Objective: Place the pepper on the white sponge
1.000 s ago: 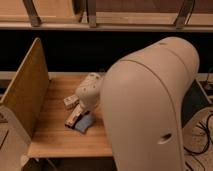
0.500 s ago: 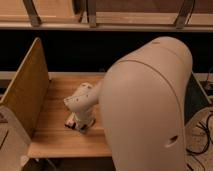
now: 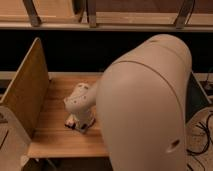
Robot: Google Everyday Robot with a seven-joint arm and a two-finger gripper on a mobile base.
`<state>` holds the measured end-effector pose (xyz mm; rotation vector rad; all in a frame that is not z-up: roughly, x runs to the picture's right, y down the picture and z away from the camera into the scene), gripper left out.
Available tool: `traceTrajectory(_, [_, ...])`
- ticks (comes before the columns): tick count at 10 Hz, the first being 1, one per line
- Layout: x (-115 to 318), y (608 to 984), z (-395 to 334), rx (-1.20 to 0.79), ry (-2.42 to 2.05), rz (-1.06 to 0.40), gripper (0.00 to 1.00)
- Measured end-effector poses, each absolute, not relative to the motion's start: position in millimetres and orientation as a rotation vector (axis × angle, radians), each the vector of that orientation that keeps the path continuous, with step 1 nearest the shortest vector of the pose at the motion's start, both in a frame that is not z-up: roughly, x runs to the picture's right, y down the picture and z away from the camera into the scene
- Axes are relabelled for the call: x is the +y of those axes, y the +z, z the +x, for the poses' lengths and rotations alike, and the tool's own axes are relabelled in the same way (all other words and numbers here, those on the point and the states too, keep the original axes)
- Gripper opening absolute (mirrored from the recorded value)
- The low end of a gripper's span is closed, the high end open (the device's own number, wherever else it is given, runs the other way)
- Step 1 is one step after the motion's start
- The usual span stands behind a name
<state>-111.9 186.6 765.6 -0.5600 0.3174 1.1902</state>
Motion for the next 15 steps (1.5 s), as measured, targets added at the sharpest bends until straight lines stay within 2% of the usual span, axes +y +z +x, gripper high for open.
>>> traceTrajectory(4, [161,786,-95,0.297,1.203,-0.483,0.0])
traceTrajectory(7, [168,813,-99,0.274,1.2,-0.518,0.05])
traceTrajectory(15, [169,813,-99,0.275,1.201,-0.52,0.05])
